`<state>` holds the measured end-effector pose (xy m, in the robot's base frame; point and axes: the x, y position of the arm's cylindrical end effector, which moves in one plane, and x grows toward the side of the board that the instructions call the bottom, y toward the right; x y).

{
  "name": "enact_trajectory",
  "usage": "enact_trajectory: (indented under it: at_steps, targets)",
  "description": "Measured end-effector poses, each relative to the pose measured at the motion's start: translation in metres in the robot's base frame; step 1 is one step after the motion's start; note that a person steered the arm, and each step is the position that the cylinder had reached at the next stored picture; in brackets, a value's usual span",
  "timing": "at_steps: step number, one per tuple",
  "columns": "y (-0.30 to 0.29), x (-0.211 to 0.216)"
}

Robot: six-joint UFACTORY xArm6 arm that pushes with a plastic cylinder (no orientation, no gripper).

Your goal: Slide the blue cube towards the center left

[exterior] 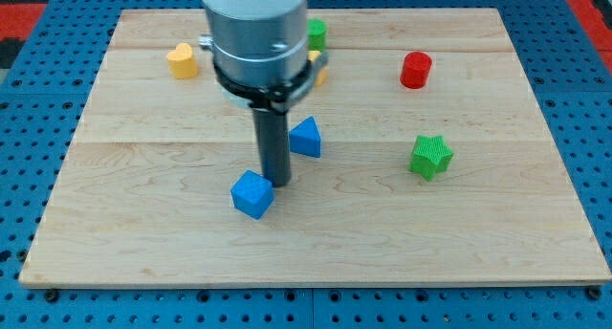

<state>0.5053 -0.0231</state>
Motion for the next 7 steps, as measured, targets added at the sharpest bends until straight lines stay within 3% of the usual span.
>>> enact_trajectory:
  at_steps: [1, 2, 4, 5, 6, 7]
  targets:
    - [0.014, 0.026]
    - [-0.029, 0.033]
    - [-0.096, -0.004]
    - [-0.098, -0.037]
    - [-0.068, -0.078]
    - [-0.012, -0.094]
